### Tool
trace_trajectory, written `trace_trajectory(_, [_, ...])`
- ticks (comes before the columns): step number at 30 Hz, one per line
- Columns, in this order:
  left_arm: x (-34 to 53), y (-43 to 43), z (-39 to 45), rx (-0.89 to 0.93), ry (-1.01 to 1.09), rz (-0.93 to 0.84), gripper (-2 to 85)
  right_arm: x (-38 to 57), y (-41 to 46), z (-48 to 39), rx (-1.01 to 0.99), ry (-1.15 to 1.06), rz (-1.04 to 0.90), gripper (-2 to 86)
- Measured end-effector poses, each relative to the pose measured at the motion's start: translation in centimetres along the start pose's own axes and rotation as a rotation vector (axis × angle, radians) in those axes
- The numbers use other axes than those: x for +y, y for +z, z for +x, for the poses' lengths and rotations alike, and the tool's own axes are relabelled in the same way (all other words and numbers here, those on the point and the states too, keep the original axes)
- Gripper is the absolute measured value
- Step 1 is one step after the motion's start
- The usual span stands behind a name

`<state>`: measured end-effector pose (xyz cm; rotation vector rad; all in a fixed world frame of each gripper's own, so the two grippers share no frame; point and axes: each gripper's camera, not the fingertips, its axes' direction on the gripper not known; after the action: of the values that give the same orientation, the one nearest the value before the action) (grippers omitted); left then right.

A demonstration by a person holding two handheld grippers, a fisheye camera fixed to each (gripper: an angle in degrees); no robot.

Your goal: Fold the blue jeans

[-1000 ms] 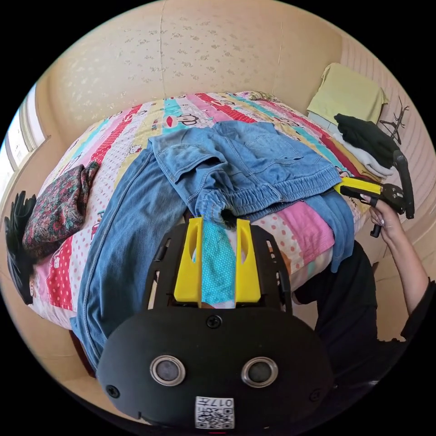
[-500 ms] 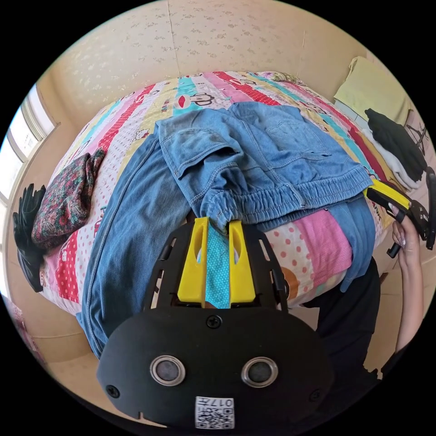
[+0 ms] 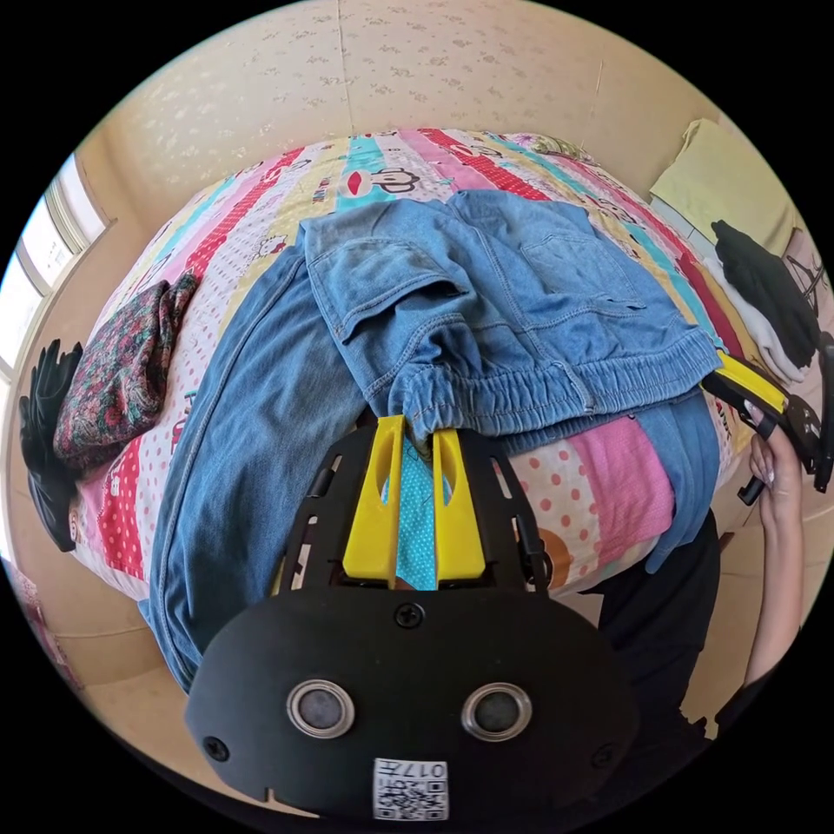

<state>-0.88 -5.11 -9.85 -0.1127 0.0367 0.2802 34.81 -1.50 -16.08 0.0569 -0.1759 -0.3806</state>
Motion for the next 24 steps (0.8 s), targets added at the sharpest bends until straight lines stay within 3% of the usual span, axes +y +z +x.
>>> trace_trajectory(7, [-0.1,-0.9,-1.2,-0.005,0.0,0.005,6.2,-0.8,-0.6,0.6,0.019,0.012,0.023,7.8])
trace_trajectory(12, [-0.1,-2.3,-2.3,0.018,0.025,0.007,3.9,-1.8,-4.3,1.8,-0.08,0.024,0.119,4.6])
trace_trajectory(20, [1.0,-13.8,-8.0,0.085,-0.054,0.268,-0.1,-4.5,-12.6,2.4,-0.118,-0.031,0.265,4.1])
trace_trajectory(24, [0.8,-19.8,-10.3,0.166,0.018,0.333,-0.3,-6.1,-16.0,3.5,-0.187,-0.01,0.313,4.0])
